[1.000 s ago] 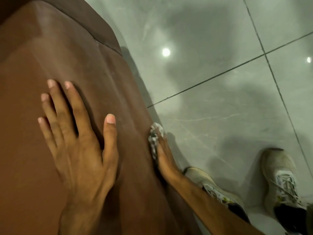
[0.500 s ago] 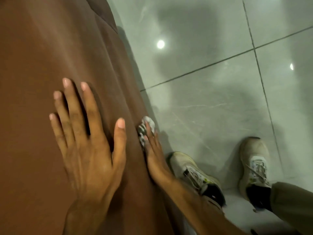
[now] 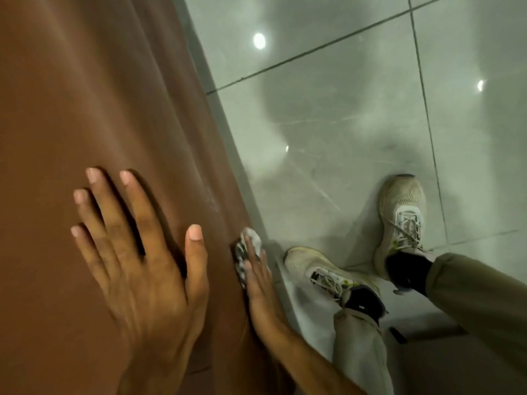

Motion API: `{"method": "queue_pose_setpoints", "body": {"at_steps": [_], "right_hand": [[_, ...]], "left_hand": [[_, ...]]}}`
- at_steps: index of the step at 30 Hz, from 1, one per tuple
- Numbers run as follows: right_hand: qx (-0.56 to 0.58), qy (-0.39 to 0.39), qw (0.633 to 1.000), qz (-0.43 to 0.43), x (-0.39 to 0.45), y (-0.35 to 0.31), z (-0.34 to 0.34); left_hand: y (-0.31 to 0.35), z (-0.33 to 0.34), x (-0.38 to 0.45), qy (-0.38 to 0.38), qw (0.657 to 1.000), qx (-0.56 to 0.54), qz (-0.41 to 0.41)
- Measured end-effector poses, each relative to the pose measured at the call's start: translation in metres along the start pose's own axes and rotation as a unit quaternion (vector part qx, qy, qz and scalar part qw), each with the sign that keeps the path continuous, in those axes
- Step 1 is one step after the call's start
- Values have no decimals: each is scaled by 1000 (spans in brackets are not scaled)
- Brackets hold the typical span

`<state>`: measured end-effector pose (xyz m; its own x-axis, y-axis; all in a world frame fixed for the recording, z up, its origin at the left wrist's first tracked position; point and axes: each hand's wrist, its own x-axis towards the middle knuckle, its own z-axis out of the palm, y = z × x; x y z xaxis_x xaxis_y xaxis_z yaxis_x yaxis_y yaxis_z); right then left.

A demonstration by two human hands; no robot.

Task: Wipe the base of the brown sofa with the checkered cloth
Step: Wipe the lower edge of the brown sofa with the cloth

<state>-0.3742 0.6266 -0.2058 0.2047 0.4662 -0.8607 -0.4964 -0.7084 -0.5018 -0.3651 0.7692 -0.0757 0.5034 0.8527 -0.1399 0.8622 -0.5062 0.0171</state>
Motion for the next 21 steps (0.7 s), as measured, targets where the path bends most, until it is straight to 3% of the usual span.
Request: {"method": "queue_pose_setpoints", "body": {"at_steps": [4, 5, 7, 10, 12, 18, 21], "right_hand": [[5, 6, 992, -124, 62, -37, 2], [35, 13, 992, -119, 72, -29, 1], [142, 27, 989, -21, 66, 5, -5], [131, 4, 987, 91, -4, 78, -15], [28, 1, 999, 46, -34, 98, -3], [-25, 17, 992, -119, 97, -69, 12], [7, 31, 983, -179, 160, -102, 8]], "left_hand": [[-9, 5, -21, -5, 1000, 0, 25], [-11, 6, -23, -3, 1000, -2, 24], [-10, 7, -27, 1, 1000, -2, 17], [-6, 4, -26, 1, 1000, -1, 2], [-2, 3, -26, -3, 1000, 8, -8], [0, 6, -28, 12, 1000, 3, -5], [-1, 11, -27, 27, 1000, 11, 8]]}}
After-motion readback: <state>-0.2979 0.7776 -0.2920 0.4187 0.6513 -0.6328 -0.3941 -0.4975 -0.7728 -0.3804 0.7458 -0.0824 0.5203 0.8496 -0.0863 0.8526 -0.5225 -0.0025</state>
